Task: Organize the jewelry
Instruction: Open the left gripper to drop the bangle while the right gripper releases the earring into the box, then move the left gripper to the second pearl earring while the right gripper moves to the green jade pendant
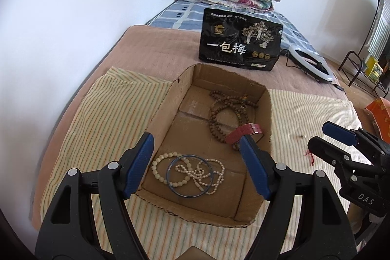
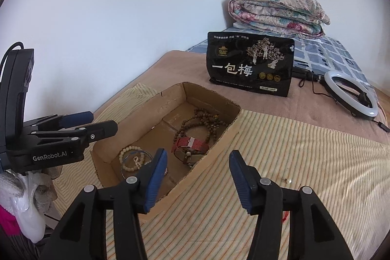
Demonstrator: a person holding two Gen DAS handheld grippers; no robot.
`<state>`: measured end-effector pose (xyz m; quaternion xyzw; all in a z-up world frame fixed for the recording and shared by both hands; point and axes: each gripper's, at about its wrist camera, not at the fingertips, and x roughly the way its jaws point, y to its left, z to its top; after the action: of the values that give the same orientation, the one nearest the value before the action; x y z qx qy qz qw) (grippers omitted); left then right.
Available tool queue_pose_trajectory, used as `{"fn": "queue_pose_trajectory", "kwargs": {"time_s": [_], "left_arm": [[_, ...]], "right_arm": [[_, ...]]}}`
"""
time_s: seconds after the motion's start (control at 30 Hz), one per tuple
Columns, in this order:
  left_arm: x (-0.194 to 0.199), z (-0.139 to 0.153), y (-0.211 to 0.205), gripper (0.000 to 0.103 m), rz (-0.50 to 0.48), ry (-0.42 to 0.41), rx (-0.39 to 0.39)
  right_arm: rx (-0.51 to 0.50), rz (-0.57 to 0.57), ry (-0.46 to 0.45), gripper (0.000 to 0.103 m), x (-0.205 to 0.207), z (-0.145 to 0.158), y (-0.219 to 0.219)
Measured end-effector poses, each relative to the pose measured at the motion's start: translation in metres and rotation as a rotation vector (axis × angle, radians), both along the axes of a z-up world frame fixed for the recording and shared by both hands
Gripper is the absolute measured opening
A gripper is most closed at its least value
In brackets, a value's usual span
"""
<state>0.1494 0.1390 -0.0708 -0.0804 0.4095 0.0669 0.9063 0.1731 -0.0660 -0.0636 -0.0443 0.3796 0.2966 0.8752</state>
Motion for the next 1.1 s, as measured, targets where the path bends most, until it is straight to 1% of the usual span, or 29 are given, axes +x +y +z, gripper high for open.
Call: {"fn": "queue_pose_trajectory", "kwargs": {"time_s": [0.03,0.1,0.23,0.3,0.4,0.5,0.63,0.77,0.97,1.1], "left_arm": [[0.001,0.001,-0.005,0.075,-0.010,-0.003,-0.001],[0.002,0.003,-0.012,0.075,-0.026,-0.010,0.000],[0.004,0.008,-0.032,0.075,-0.062,-0.030,0.005],[0.006,0.010,-0.042,0.075,-0.080,-0.036,0.006],[0.007,0.012,-0.057,0.075,-0.110,-0.041,0.004],[0.009,0.012,-0.070,0.075,-0.139,-0.047,0.007],[0.012,0.012,-0.087,0.075,-0.174,-0.047,0.003],[0.014,0.010,-0.100,0.075,-0.206,-0.040,0.002],[0.018,0.009,-0.116,0.075,-0.231,-0.040,0.004],[0.023,0.007,-0.125,0.075,-0.240,-0.035,-0.005]], "right_arm": [[0.000,-0.007,-0.002,0.057,0.000,0.001,-0.005],[0.000,-0.026,-0.007,0.063,0.001,0.003,-0.017],[0.002,-0.067,-0.016,0.070,0.003,0.008,-0.041],[0.005,-0.089,-0.022,0.075,0.003,0.011,-0.051],[0.013,-0.122,-0.034,0.081,0.004,0.016,-0.068],[0.018,-0.153,-0.049,0.086,0.005,0.021,-0.082],[0.024,-0.190,-0.058,0.087,0.007,0.025,-0.100],[0.015,-0.215,-0.051,0.087,0.010,0.023,-0.116],[-0.012,-0.238,-0.023,0.087,0.014,0.011,-0.140],[-0.022,-0.250,0.018,0.087,0.018,-0.003,-0.153]]}}
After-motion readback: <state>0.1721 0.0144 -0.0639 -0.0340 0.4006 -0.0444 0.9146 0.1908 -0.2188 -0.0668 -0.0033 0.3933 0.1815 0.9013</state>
